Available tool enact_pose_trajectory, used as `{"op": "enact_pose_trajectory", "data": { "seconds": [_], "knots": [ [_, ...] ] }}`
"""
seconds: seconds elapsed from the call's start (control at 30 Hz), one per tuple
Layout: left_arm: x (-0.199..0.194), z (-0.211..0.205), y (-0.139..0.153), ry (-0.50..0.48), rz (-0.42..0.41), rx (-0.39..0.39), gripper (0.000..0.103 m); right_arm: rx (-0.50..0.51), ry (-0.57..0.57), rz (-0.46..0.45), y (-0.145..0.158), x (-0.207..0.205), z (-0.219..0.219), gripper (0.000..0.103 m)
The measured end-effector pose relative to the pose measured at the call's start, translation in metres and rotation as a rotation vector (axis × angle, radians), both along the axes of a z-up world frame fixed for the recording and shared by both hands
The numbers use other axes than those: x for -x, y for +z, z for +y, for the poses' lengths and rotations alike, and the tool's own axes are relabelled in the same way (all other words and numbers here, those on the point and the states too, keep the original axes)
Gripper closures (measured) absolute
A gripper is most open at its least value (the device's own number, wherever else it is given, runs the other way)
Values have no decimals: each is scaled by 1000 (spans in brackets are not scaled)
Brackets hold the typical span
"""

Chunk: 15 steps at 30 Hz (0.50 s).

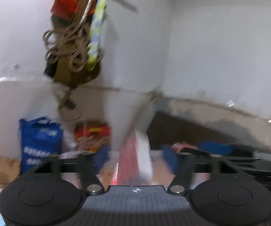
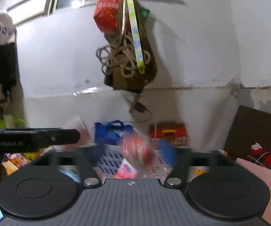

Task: Organize objects
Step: 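Lift the white-silver box and red candy over the basket and open both tools, then grasp a white box with dark label with the left tool while the right tool grasps a small dark box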

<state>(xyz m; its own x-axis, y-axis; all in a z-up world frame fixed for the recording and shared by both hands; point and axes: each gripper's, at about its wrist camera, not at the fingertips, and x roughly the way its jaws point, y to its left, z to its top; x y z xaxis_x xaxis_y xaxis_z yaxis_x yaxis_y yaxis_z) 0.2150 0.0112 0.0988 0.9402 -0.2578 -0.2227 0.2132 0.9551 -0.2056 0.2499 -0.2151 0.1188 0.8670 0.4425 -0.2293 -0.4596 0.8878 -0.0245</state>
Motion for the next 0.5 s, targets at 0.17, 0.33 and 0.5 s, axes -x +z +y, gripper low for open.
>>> {"op": "enact_pose_trajectory", "data": {
  "seconds": [0.17,0.33,0.5],
  "knots": [
    [27,22,-17,-5,0,63,30,-104,1,-17,-7,26,-27,0],
    [76,33,-59,-2,48,-37,19,-185,6,59,-47,63,-52,0],
    [75,36,-110,24,209,-19,28,-105,-58,260,-103,42,-39,5]
  ]
}}
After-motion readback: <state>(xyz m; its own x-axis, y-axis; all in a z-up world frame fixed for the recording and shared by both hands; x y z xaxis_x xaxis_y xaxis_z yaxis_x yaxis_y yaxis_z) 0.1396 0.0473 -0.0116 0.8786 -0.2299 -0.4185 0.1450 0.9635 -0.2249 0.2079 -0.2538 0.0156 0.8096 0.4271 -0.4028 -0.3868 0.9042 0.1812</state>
